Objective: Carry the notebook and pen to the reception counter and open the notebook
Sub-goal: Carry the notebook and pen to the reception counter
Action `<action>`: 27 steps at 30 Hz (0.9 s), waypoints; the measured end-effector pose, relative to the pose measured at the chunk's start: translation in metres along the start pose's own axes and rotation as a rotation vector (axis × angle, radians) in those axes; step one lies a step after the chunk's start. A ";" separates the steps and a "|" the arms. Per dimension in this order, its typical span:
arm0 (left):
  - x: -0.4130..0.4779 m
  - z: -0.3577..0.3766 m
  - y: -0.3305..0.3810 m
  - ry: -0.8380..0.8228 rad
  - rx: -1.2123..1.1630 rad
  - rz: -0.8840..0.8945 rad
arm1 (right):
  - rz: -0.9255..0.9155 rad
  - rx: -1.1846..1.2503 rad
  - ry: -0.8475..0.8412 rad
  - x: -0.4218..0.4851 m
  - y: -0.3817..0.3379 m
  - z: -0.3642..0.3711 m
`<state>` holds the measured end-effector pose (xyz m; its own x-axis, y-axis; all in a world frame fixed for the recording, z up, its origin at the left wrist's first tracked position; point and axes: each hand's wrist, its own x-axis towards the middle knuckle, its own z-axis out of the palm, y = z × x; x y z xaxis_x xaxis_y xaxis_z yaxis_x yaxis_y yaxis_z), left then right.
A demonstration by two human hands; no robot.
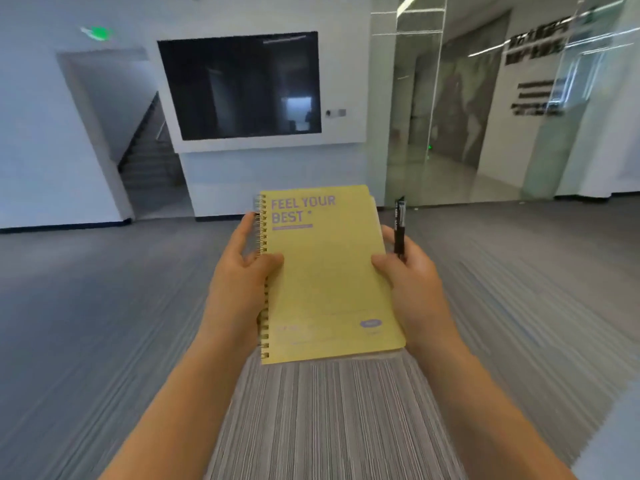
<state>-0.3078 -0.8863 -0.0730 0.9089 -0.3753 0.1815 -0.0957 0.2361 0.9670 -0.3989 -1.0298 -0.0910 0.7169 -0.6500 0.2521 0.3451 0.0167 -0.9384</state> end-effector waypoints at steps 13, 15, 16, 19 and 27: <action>0.285 0.242 -0.094 -0.351 -0.074 -0.022 | -0.085 -0.147 0.384 0.281 0.027 -0.154; 0.324 0.284 -0.113 -0.411 -0.077 -0.020 | -0.100 -0.178 0.449 0.320 0.034 -0.182; 0.344 0.306 -0.121 -0.441 -0.085 -0.024 | -0.111 -0.190 0.483 0.340 0.038 -0.196; 0.403 0.382 -0.143 -0.570 -0.111 -0.036 | -0.147 -0.217 0.586 0.399 0.039 -0.242; 0.477 0.611 -0.180 -1.023 -0.189 -0.096 | -0.245 -0.307 0.997 0.490 0.012 -0.388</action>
<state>-0.1050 -1.6553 -0.0516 0.1236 -0.9589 0.2553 0.1035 0.2683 0.9577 -0.2786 -1.6427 -0.0704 -0.2173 -0.9395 0.2648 0.1459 -0.2995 -0.9429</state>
